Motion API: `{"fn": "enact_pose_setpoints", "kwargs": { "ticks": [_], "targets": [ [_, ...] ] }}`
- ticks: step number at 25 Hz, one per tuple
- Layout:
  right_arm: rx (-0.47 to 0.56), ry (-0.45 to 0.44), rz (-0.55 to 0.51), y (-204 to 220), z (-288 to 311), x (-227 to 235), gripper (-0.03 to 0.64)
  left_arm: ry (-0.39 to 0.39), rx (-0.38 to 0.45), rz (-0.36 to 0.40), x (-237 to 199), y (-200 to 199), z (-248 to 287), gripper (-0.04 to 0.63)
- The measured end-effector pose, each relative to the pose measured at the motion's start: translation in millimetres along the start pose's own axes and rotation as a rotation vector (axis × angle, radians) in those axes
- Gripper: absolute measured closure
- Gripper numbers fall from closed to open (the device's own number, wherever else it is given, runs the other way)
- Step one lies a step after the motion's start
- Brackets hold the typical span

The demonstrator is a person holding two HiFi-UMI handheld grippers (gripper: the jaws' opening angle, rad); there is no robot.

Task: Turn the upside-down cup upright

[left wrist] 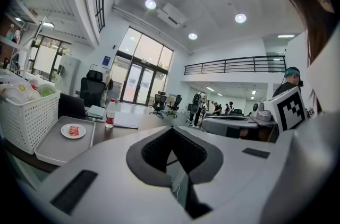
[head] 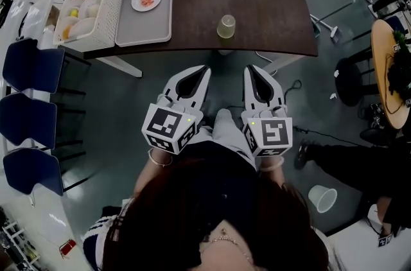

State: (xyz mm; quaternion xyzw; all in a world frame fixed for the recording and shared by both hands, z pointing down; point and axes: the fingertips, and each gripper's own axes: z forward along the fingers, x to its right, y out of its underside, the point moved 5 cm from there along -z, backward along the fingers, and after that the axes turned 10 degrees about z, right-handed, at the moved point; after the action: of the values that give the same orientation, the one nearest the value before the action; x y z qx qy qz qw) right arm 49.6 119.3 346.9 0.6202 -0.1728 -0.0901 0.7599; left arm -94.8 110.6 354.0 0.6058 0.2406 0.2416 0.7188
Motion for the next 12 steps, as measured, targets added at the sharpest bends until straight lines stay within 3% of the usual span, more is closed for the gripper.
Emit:
{"fn": "enact_pose_setpoints", "kwargs": {
  "ticks": [12],
  "targets": [
    [-0.025,-0.02,0.0,-10,71,42,0.602,-0.04,-0.029,-0.024,-42,-1,65,0.594]
  ]
}}
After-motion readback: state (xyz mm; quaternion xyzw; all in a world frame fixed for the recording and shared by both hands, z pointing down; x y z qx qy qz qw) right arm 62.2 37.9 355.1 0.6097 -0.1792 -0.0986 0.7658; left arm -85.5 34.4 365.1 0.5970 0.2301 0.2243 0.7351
